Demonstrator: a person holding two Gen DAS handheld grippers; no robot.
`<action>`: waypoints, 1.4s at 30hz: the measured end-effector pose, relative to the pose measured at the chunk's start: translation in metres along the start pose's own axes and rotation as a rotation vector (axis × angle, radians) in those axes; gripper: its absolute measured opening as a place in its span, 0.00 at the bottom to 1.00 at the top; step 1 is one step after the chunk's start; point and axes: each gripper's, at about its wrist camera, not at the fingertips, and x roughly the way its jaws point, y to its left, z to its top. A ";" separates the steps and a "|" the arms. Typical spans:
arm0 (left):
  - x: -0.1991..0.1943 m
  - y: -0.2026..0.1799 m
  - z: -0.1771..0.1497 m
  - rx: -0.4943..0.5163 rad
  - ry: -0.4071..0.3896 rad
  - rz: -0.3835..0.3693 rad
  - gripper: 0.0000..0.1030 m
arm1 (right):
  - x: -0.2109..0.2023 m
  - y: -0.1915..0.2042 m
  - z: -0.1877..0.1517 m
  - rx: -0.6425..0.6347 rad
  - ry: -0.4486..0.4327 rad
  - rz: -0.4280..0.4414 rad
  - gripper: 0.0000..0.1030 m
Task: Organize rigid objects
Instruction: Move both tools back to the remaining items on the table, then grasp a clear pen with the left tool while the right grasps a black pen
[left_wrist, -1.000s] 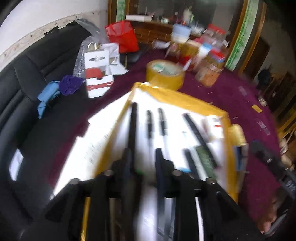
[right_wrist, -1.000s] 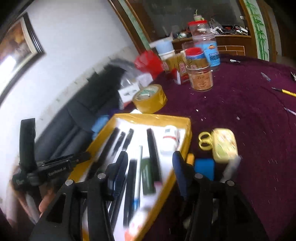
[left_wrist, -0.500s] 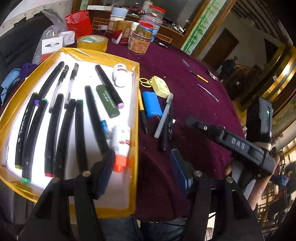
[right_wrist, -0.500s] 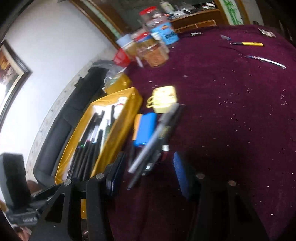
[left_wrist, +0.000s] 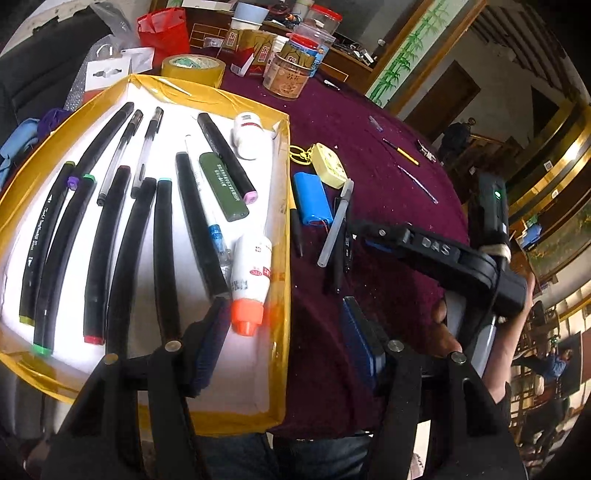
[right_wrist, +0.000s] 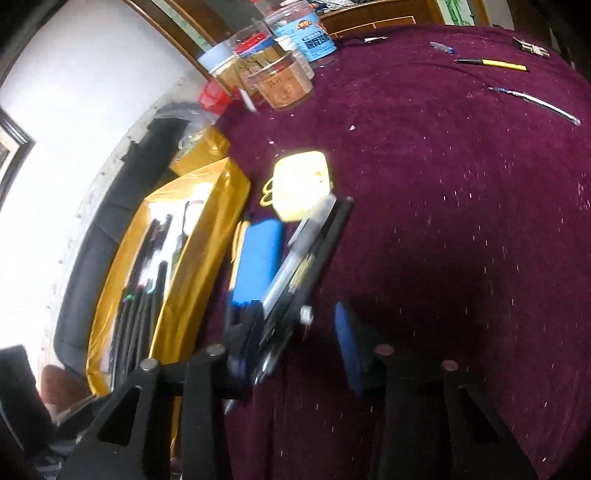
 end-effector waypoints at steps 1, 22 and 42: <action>0.001 0.001 0.000 -0.002 0.002 -0.002 0.58 | 0.003 -0.002 0.004 0.018 0.006 -0.011 0.26; -0.012 -0.023 -0.007 0.064 -0.007 -0.023 0.58 | -0.015 -0.007 -0.010 -0.054 0.030 -0.202 0.07; 0.103 -0.122 0.082 0.360 0.123 0.177 0.51 | -0.047 -0.101 -0.007 0.090 -0.148 0.019 0.07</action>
